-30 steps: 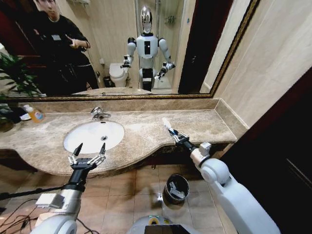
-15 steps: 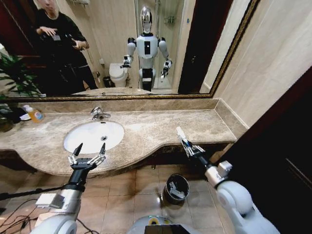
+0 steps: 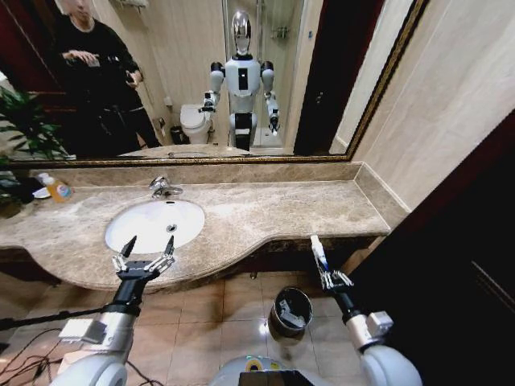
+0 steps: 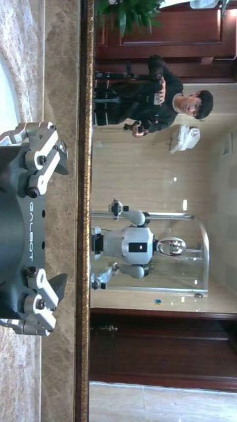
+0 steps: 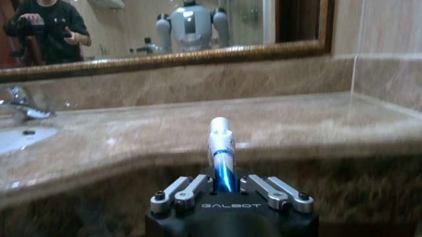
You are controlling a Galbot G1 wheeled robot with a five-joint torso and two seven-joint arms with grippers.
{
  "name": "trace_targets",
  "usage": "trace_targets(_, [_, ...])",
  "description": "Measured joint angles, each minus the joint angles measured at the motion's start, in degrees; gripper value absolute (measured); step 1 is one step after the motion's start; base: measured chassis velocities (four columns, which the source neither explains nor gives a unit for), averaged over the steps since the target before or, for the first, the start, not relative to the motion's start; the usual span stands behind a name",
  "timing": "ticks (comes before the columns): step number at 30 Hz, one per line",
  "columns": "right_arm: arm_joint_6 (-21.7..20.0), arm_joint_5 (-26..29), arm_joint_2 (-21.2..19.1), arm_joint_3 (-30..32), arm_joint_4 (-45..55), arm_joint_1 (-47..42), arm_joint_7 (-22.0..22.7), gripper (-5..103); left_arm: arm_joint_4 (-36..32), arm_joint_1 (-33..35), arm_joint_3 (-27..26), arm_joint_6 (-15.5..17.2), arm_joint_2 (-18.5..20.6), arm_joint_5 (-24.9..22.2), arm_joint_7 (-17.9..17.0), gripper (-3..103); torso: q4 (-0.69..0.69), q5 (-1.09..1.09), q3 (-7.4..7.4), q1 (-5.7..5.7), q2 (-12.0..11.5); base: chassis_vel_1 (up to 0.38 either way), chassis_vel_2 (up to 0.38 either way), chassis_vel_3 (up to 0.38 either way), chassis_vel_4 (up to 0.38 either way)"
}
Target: Pick up the trash from the sink and place it in the trash bin.
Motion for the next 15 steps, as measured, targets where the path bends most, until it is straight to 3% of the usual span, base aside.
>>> trace_targets(6, [1.90, -1.55, 1.07, -1.04, -11.46, 3.01, -4.06, 16, 0.00, 0.00, 0.00, 0.00, 0.00, 0.00, 0.00, 100, 0.00, 0.00, 0.00, 0.00, 0.00, 0.000, 0.000, 0.000, 0.000])
trace_targets(15, [1.99, -5.08, 1.64, -3.59, -27.06, 11.55, -2.87, 16, 0.00, 0.00, 0.00, 0.00, 0.00, 0.00, 0.00, 100, 0.01, 0.01, 0.01, 0.00, 0.00, 0.000, 0.000, 0.000, 0.000])
